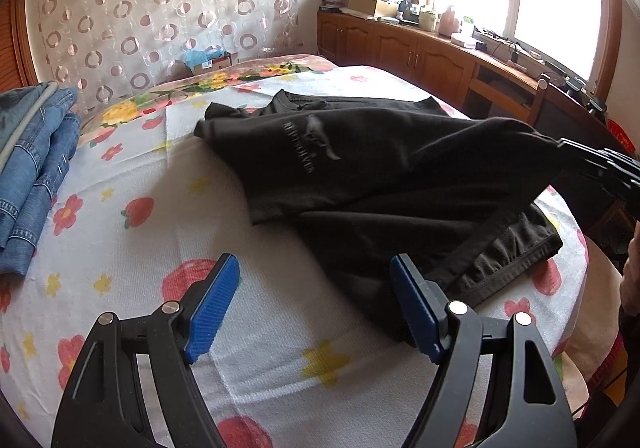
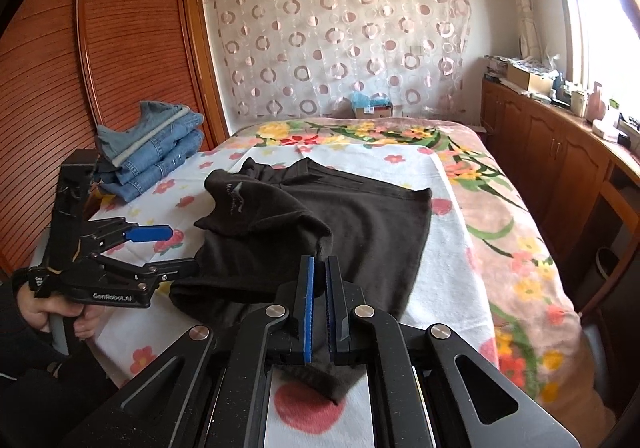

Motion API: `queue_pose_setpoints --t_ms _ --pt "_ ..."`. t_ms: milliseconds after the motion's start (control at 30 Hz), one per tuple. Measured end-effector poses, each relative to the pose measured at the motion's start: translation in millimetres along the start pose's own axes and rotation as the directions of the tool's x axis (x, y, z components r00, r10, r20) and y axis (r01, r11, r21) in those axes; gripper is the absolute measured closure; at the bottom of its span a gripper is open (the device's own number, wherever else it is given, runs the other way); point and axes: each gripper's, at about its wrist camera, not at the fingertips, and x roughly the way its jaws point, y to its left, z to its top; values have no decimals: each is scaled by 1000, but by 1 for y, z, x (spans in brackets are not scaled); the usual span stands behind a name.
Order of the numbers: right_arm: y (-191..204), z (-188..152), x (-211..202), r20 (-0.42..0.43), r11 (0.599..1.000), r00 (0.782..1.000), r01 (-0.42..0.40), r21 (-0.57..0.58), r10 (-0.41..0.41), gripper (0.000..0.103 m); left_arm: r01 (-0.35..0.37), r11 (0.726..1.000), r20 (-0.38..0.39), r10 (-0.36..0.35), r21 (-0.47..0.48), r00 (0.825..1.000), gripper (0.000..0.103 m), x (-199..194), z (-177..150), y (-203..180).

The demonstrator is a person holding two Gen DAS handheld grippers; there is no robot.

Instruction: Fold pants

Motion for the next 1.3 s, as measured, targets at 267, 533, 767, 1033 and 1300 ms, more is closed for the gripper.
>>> queue_pose_setpoints --t_ms 267,533,767,1033,1300 --pt "-5 -15 -20 -14 1000 1000 9 24 -9 98 1 1000 7 -1 4 1000 24 0 1 0" --pt "-9 -41 -9 -117 998 993 1 62 6 98 0 1000 -8 0 13 1000 24 4 0 -3" --pt "-15 -38 -9 -125 996 992 0 84 11 98 0 1000 -30 1 18 1000 24 10 -3 -4" --pt "-11 -38 -5 -140 997 990 5 74 5 94 5 1000 -46 -4 11 999 24 13 -6 -3" --pt "-8 -20 -7 -89 999 996 12 30 -9 73 -12 1000 -2 12 -25 1000 24 -2 -1 11"
